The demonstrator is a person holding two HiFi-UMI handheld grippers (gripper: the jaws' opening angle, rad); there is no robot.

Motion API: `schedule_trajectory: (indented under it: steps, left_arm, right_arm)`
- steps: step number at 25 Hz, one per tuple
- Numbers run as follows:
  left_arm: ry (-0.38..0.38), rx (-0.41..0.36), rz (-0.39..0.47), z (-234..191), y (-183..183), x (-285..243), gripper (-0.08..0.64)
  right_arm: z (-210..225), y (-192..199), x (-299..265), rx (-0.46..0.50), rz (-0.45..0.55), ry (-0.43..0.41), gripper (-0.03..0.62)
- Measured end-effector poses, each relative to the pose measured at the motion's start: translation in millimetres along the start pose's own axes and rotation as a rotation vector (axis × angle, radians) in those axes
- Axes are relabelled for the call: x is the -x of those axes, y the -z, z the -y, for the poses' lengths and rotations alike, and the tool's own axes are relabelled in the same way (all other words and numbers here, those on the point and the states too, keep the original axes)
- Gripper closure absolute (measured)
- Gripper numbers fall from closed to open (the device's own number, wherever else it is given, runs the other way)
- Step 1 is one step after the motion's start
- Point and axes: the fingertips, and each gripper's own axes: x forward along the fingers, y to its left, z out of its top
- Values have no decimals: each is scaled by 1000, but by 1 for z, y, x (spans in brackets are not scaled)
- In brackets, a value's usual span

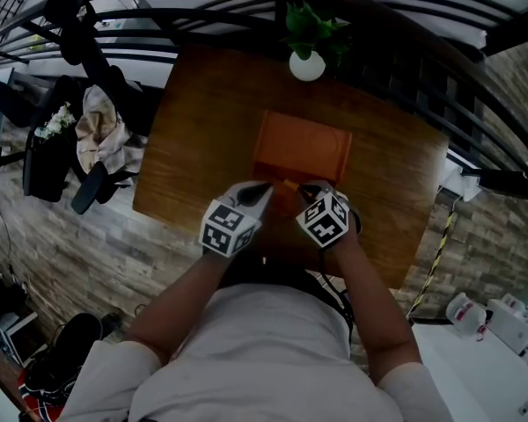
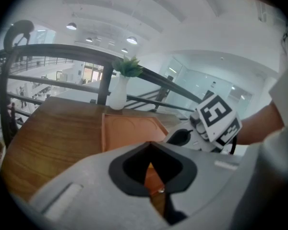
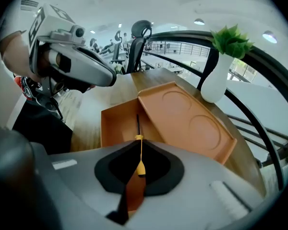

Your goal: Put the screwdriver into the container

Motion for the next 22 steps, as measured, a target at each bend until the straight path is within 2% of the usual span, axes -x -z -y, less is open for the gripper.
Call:
schedule_trajectory:
  steps: [6,13,22]
  left_arm:
    - [-9,-17,3,12,-3,5,557]
    - [-11,-43,47,31,-21,15,557]
    - [-18,-77,110,58,-54,33,557]
  right_arm:
    - [0,-7,25,-40,77,8,586]
    - [-3,-16,61,-97,185,5,586]
    - [-1,-39,123,-85,323,52,586]
